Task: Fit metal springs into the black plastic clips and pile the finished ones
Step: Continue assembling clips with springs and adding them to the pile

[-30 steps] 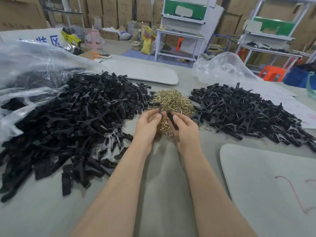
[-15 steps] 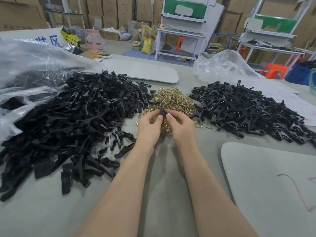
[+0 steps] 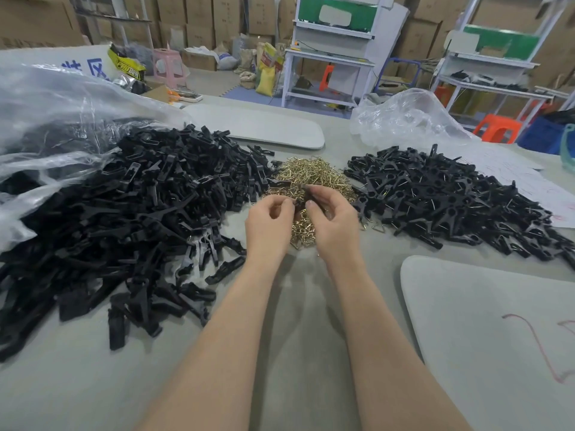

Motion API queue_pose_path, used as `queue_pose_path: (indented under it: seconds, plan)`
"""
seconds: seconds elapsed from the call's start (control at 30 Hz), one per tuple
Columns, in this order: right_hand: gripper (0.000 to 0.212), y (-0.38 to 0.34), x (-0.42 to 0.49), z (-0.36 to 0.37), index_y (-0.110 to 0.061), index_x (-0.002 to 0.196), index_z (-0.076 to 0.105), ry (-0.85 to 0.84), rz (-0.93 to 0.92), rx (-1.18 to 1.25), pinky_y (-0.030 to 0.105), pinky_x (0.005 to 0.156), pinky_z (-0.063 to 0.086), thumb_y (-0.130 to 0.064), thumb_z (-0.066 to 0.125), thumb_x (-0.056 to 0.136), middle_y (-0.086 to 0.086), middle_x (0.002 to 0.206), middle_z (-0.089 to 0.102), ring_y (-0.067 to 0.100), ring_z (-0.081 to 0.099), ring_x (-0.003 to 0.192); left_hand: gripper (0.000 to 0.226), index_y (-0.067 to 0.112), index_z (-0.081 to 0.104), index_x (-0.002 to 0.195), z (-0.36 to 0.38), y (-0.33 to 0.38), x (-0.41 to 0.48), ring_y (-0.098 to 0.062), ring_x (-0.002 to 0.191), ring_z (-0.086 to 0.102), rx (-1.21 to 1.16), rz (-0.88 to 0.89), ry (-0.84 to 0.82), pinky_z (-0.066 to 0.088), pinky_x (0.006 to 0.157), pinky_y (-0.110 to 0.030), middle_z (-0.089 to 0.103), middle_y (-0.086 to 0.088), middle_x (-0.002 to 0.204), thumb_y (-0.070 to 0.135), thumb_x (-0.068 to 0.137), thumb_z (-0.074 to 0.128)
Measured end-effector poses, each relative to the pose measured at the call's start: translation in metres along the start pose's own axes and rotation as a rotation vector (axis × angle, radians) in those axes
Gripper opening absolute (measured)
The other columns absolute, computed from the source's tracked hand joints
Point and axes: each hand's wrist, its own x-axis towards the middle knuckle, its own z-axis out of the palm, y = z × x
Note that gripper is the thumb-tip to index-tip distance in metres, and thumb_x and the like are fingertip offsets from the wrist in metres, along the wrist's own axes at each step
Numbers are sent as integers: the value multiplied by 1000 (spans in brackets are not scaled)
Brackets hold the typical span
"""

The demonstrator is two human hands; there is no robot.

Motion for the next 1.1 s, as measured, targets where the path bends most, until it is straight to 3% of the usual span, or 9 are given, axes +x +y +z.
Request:
queue_pose_path:
  seconds: [0.1,0.23,0.33,0.4,0.47,0.57,0.7,0.9,1.1]
  plan:
    - [26,0,-2,1,-9,111,63,-74,20,8,18,87,50,5,54,91,-1,102,67,0,63,93,24,18,64,75,-1,0,0,3,52,51,-90,-52,-10,42,58,-17,62,11,59,32,93,57]
    - [23,4,-1,3,-13,110,62,-38,81,39,37,93,52,0,57,91,9,108,67,19,64,103,16,13,65,85,-2,0,1,0,54,53,-319,-203,-76,46,56,-14,60,14,55,29,88,67]
    - [22,6,0,1,-11,108,63,3,107,61,39,94,52,1,58,90,10,106,68,21,65,102,5,13,66,93,1,0,1,-10,77,58,-253,-187,-128,49,73,-21,65,4,80,17,90,63]
    - [23,6,1,0,-13,106,63,24,94,63,33,93,52,2,59,89,5,101,68,15,65,98,13,8,65,101,2,-1,1,-14,91,58,-161,-152,-128,48,89,-31,66,-6,97,17,92,60]
    - [22,6,1,-2,-13,104,62,60,82,72,27,90,52,2,59,89,4,100,68,10,64,94,17,6,64,104,2,-2,0,-17,95,58,-75,-119,-121,46,95,-37,65,-7,101,17,94,56]
    - [20,7,3,-4,-13,100,64,74,70,76,19,81,52,3,58,89,2,94,69,4,65,86,11,12,62,100,4,-3,0,-19,93,59,13,-45,-137,46,89,-33,65,-3,94,16,96,53]
    - [21,8,3,-2,-14,100,66,41,67,53,21,85,53,3,57,90,-3,92,69,2,65,85,15,16,64,93,4,-5,-1,-9,74,53,74,49,-178,41,68,-20,60,9,76,14,97,50]
    - [24,8,4,-3,-18,95,67,49,76,71,27,88,53,3,56,90,-3,91,70,13,67,91,21,21,65,88,3,-4,-1,-3,61,45,59,75,-181,36,58,-16,54,12,65,16,98,48]
    - [23,7,3,-4,-22,95,67,22,78,30,26,89,53,-1,59,90,-7,92,69,9,66,92,20,18,65,88,2,-2,-1,2,53,44,91,87,-181,32,53,-13,51,14,59,16,98,48]
